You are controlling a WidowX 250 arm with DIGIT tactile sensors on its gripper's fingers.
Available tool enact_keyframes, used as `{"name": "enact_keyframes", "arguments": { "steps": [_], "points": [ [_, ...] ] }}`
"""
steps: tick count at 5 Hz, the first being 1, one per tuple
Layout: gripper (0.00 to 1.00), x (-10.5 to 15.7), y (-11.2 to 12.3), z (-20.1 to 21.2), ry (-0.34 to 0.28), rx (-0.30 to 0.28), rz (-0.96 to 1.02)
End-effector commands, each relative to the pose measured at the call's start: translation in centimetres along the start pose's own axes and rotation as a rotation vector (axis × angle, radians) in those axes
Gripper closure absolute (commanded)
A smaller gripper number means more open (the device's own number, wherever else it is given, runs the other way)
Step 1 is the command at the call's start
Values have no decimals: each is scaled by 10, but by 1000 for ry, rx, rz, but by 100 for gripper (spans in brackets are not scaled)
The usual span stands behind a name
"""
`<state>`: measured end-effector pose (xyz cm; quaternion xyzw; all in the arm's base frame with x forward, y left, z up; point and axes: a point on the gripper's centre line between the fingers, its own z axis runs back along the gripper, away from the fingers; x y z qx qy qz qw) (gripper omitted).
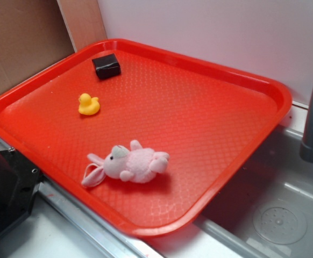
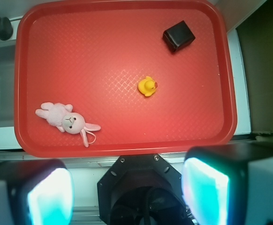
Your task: Grab the yellow duck.
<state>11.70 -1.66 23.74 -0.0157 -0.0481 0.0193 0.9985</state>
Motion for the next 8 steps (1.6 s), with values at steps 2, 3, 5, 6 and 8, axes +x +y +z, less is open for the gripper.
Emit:
{"name": "enact_keyframes", "arguments": {
  "steps": [2,3,5,6,8],
  "points": [
    [0,10,9,-4,-43,-57,163],
    [0,23,16,-16,-100,-71,386],
    [0,52,33,-52,-144,-60,652],
    [0,64,50,-77,-158,-57,754],
    [0,67,57,-134,-100,8,781]
  ]
}}
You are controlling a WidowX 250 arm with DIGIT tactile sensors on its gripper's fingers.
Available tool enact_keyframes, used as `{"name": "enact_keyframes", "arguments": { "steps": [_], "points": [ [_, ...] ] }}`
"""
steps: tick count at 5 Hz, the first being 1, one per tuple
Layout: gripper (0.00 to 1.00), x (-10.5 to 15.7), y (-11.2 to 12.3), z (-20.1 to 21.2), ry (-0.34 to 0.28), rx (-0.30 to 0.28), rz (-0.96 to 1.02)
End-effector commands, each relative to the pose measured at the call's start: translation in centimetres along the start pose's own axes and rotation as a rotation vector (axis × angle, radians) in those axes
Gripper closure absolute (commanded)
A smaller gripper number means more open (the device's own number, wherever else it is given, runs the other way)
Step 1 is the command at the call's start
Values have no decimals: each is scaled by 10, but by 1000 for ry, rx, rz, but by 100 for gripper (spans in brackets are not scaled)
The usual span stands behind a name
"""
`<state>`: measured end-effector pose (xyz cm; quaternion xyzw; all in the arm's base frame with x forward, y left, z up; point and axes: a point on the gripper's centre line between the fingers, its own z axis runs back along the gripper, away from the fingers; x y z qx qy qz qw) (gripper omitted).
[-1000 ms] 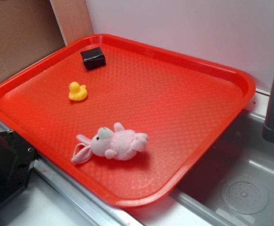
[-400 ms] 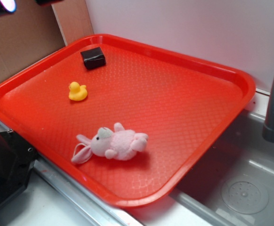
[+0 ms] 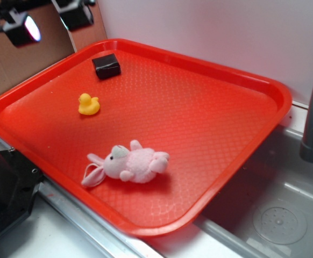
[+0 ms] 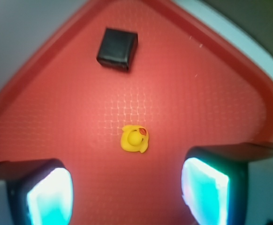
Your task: Grab the yellow duck.
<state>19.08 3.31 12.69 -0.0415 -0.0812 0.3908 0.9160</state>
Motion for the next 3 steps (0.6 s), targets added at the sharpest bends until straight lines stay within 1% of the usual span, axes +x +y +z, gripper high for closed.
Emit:
{"name": "enact_keyframes", "arguments": {
  "steps": [1,2,3],
  "points": [
    [0,3,2,-42,-33,57,8],
    [0,7,4,-62,-84,74,36],
    [0,14,0,-79,-88,89,48]
  ]
}}
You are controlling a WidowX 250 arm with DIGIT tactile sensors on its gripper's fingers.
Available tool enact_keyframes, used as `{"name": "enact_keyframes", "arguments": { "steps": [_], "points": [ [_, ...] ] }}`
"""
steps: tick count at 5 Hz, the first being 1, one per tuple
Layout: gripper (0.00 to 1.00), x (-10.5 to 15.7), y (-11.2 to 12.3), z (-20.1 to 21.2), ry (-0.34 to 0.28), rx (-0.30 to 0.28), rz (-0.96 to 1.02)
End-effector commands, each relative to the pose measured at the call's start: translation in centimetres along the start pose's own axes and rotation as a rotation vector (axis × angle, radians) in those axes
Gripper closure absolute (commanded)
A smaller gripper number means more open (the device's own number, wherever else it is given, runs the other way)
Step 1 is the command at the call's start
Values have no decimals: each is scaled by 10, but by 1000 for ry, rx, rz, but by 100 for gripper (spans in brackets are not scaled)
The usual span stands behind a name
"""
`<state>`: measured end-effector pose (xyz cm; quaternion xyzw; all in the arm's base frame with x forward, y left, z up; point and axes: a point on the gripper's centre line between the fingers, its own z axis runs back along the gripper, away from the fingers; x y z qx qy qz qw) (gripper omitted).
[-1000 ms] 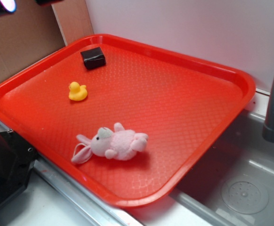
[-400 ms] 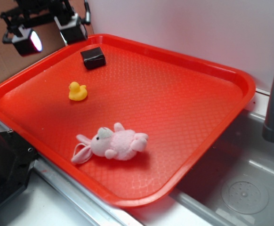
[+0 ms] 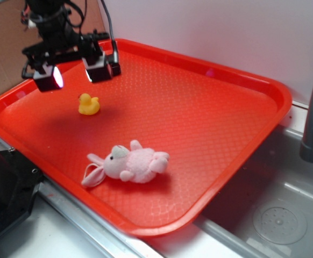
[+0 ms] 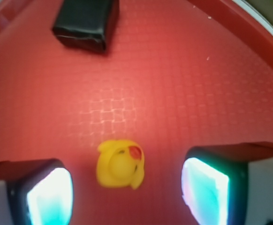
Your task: Grab the yellow duck.
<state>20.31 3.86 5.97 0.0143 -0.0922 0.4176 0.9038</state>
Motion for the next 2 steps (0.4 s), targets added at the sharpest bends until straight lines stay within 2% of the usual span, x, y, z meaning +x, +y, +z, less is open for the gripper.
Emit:
{"name": "enact_keyframes", "arguments": {
  "steps": [1,2],
  "points": [
    [0,11,-10,-26,7,-4,-25],
    [0,9,-11,-35,21,12,-49]
  ]
}}
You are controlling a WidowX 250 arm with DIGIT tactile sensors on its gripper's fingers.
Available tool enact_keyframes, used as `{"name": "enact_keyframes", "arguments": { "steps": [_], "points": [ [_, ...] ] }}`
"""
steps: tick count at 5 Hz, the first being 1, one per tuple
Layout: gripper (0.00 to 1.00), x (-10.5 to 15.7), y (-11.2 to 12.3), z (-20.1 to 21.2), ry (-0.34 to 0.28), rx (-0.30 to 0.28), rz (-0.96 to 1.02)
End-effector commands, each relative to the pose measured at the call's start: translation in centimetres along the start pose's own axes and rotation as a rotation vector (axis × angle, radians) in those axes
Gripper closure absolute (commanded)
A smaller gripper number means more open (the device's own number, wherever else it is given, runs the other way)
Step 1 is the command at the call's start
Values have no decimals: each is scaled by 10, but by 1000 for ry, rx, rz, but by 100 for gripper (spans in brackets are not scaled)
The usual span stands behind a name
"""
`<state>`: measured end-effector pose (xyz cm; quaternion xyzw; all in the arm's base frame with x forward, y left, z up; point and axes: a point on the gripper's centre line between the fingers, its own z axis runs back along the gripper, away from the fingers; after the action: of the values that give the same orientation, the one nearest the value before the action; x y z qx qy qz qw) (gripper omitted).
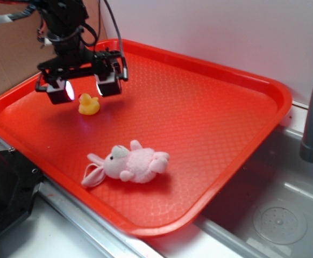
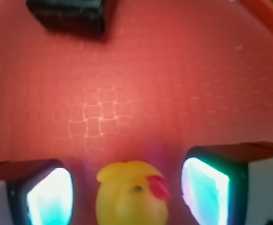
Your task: Grab the yellow duck.
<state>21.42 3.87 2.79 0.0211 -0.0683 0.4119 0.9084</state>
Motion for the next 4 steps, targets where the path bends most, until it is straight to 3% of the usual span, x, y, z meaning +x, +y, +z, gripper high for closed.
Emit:
{"name": "enact_keyframes", "arguments": {
  "steps": [1,2,3,4],
  "points": [
    [93,-2,-2,-7,-27,-17,-48],
    [100,5,-5,-7,-28,-27,-20],
    [100,14,-11,1,-11,-30,-34],
    [100,27,-16,33,-19,-47,-91]
  ]
}}
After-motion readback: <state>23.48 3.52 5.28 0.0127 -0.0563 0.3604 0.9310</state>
